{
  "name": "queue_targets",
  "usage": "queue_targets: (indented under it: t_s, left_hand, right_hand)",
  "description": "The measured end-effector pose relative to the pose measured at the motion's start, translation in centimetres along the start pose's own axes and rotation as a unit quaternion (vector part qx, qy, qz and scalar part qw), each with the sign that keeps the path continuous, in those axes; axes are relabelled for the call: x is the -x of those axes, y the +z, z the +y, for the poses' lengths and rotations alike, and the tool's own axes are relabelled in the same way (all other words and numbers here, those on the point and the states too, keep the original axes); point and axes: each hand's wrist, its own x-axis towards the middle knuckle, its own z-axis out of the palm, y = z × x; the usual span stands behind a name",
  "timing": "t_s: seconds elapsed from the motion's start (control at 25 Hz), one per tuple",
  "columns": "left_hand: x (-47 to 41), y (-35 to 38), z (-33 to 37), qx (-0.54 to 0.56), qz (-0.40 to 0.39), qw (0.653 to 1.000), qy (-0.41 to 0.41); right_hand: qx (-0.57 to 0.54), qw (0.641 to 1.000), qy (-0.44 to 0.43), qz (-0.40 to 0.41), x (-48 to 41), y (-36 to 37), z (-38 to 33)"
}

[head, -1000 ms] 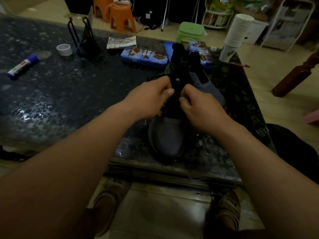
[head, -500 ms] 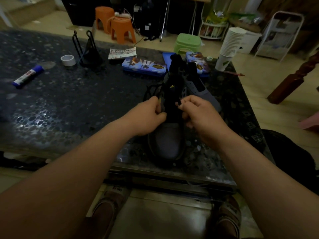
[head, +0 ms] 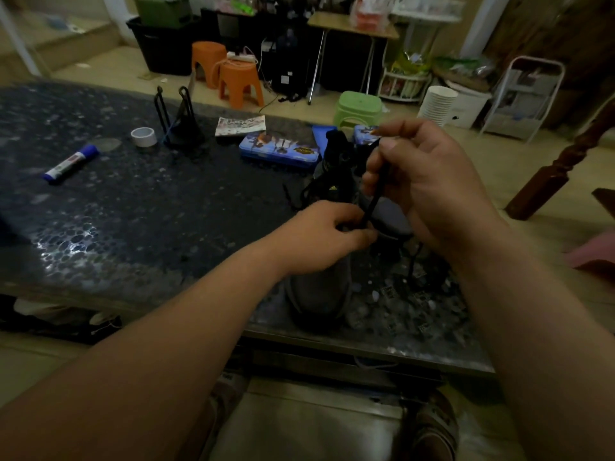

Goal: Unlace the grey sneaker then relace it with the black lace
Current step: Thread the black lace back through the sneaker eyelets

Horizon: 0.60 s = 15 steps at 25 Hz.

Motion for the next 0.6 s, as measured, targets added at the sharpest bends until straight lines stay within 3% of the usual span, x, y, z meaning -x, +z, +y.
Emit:
queue_targets:
  t_s: [0.08, 0.16, 0.24, 0.4, 0.52, 0.6]
  left_hand:
    - [0.7, -1.0, 1.6, 0.136, 0.014, 0.991, -0.004]
    - [2.0, -2.9, 1.9, 0.256, 0.086, 0.963, -0.012]
    - [3.5, -4.7, 0.7, 0.307, 0.132, 0.942, -0.045]
    - [5.8, -6.0, -3.7, 0.264, 0.191, 0.937, -0.130]
    - [6.1, -7.0, -5.9, 0.181, 0.224, 0.940, -0.184]
    - [5.9, -7.3, -7.5, 0.071, 0.204, 0.943, -0.253]
  right_hand:
    - [-0.055, 0.998, 0.014, 0.028, -0.1, -0.4, -1.1]
    - [-0.118, 0.989, 0.042, 0.080, 0.1, -1.9, -0.4]
    - [-0.163, 0.973, 0.084, 0.141, 0.6, -3.6, 1.5]
    - [-0.188, 0.945, 0.144, 0.228, 1.2, -5.2, 5.2]
    - [-0.161, 0.942, 0.145, 0.255, 0.8, -5.3, 6.1]
    - [-0.150, 0.943, 0.143, 0.262, 0.6, -5.2, 6.4]
